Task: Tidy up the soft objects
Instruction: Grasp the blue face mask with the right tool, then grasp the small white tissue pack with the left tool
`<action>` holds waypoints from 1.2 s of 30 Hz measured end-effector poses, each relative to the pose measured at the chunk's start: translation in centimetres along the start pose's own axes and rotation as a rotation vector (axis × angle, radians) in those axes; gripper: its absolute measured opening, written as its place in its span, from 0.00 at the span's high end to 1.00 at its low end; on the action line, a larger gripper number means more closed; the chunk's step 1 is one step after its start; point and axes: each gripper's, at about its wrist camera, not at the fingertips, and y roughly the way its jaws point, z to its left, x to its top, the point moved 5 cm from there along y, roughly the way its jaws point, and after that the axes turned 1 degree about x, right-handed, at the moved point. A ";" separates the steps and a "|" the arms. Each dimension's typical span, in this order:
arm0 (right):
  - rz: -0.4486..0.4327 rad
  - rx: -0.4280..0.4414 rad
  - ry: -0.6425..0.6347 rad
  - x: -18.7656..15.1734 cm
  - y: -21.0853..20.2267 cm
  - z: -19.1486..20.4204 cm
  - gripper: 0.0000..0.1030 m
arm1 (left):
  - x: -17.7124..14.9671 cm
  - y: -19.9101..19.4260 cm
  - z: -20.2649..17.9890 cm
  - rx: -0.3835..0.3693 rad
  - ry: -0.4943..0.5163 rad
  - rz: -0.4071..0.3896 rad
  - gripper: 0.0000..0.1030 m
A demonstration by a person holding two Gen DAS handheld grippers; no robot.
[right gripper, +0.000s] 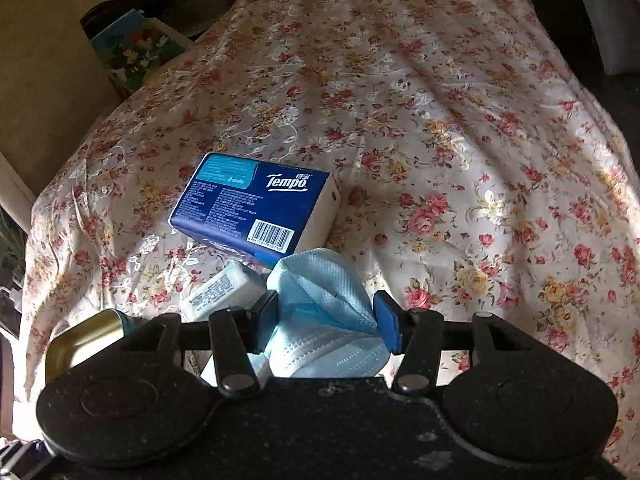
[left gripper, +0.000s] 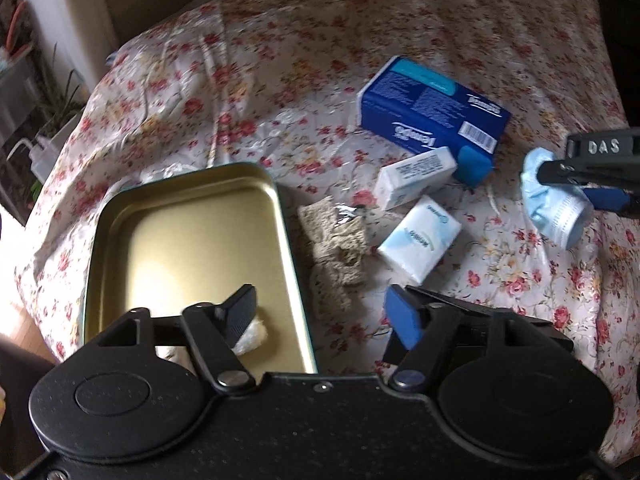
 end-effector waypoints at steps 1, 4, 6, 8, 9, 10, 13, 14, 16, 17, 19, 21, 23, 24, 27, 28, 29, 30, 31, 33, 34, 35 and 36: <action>0.003 0.006 0.004 0.0 0.1 0.0 0.50 | 0.0 0.0 -0.3 -0.001 0.007 -0.006 0.29; -0.002 -0.003 0.005 0.1 0.4 -0.1 0.50 | 0.4 0.1 -1.2 -0.004 0.027 -0.027 0.29; -0.008 -0.007 0.000 0.1 0.2 -0.2 0.50 | 0.8 0.2 -1.7 0.006 0.037 -0.042 0.29; -0.013 -0.004 0.000 0.2 0.0 -0.4 0.50 | 1.5 0.4 -2.1 0.013 0.032 -0.047 0.29; -0.017 -0.004 0.002 0.3 0.0 -0.5 0.50 | 1.9 0.7 -2.2 0.010 0.021 -0.041 0.29; -0.024 -0.006 0.004 0.4 -0.2 -0.7 0.50 | 2.3 1.0 -2.4 0.000 0.001 -0.032 0.29; -0.046 -0.037 0.004 0.6 -0.4 -1.0 0.50 | 3.5 2.5 -3.2 -0.033 -0.056 -0.001 0.29; -0.052 -0.048 0.006 0.8 -0.4 -1.2 0.50 | 4.0 3.0 -3.5 -0.037 -0.070 0.005 0.29; -0.059 -0.058 0.016 1.0 -0.4 -1.6 0.50 | 4.8 3.9 -4.3 -0.037 -0.091 0.009 0.29; -0.062 -0.059 0.023 1.1 -0.4 -1.8 0.50 | 5.2 4.2 -4.6 -0.038 -0.101 0.009 0.28; -0.068 -0.059 0.035 1.4 -0.4 -2.1 0.50 | 6.1 4.9 -5.2 -0.044 -0.124 0.010 0.27; -0.074 -0.058 0.041 1.6 -0.4 -2.3 0.50 | 6.9 5.4 -5.9 -0.051 -0.141 0.013 0.23; -0.076 -0.058 0.040 1.6 -0.4 -2.3 0.50 | 7.7 5.9 -6.4 -0.050 -0.160 0.011 0.22; -0.074 -0.057 0.041 1.6 -0.2 -2.3 0.50 | 8.0 6.2 -6.6 -0.049 -0.165 0.008 0.21; -0.066 -0.055 0.047 1.5 0.0 -2.5 0.50 | 8.8 7.1 -7.1 -0.025 -0.179 0.006 0.21; -0.065 -0.054 0.048 1.5 0.1 -2.5 0.50 | 9.0 7.5 -7.2 -0.018 -0.184 0.011 0.21; -0.065 -0.054 0.050 1.5 0.1 -2.6 0.50 | 9.1 7.9 -7.3 -0.012 -0.189 0.016 0.21; -0.066 -0.053 0.053 1.5 0.1 -2.6 0.50 | 9.2 8.2 -7.4 -0.008 -0.191 0.020 0.21; -0.067 -0.053 0.055 1.5 0.1 -2.7 0.50 | 9.2 8.5 -7.5 -0.002 -0.193 0.023 0.21; -0.070 -0.055 0.060 1.6 0.1 -2.8 0.50 | 9.2 9.1 -7.6 0.009 -0.197 0.029 0.21; -0.071 -0.056 0.061 1.6 0.1 -2.9 0.50 | 9.2 9.3 -7.6 0.013 -0.201 0.033 0.21; -0.071 -0.058 0.063 1.6 0.2 -3.0 0.50 | 9.2 9.7 -7.6 0.015 -0.208 0.038 0.21; -0.070 -0.058 0.066 1.6 0.2 -3.1 0.50 | 9.2 9.9 -7.6 0.019 -0.217 0.043 0.21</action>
